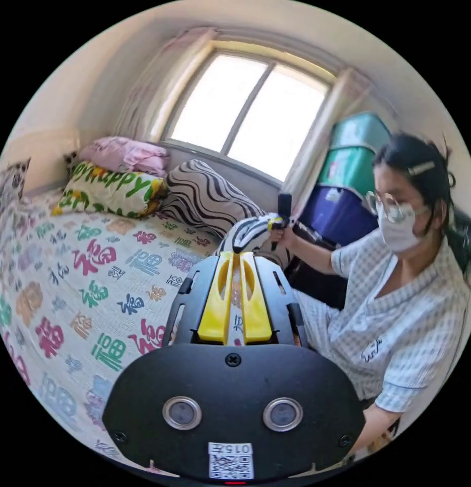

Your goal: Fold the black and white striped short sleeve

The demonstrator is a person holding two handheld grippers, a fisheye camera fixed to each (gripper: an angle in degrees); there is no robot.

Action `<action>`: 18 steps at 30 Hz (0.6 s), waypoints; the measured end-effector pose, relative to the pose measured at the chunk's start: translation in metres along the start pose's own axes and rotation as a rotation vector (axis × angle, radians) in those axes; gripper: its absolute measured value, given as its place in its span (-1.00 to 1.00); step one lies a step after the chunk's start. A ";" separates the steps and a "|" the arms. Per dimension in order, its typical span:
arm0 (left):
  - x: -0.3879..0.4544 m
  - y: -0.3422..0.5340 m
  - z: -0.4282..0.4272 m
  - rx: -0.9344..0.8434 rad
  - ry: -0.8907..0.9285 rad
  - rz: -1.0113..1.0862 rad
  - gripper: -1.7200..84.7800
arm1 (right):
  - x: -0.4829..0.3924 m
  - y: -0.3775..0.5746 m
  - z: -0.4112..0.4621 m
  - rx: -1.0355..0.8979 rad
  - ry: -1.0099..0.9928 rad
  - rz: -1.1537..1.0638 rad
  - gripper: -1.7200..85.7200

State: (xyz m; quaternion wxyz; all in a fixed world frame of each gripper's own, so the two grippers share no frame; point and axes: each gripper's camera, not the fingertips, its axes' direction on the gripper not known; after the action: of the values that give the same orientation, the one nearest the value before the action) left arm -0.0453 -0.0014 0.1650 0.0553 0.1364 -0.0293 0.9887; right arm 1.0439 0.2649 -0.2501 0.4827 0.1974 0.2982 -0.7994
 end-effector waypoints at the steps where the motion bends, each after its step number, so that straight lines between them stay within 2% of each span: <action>1: 0.022 0.005 0.008 -0.053 -0.031 0.059 -0.96 | -0.013 -0.001 -0.002 -0.044 0.010 -0.040 -0.90; 5: 0.061 0.045 0.055 -0.233 -0.041 0.154 -0.96 | -0.035 0.020 0.011 -0.186 0.016 -0.046 -0.89; 10: 0.065 0.122 0.149 -0.544 0.159 0.051 -0.97 | -0.029 0.091 0.055 -0.336 -0.170 0.244 -0.90; 13: 0.075 0.143 0.194 -0.721 0.268 0.067 -0.97 | -0.039 0.110 0.075 -0.478 -0.230 0.290 -0.90; 15: 0.078 0.145 0.210 -0.779 0.307 0.101 -0.96 | -0.043 0.108 0.074 -0.504 -0.232 0.274 -0.90; 18: 0.059 0.137 0.216 -0.733 0.294 0.102 -0.96 | -0.027 0.090 0.063 -0.482 -0.237 0.304 -0.90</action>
State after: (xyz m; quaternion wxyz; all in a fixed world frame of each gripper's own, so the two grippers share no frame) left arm -0.0603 -0.1473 0.3831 0.0546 -0.0368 -0.3788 0.9231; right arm 1.1350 0.2089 -0.2128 0.6609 0.0249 0.3881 -0.6418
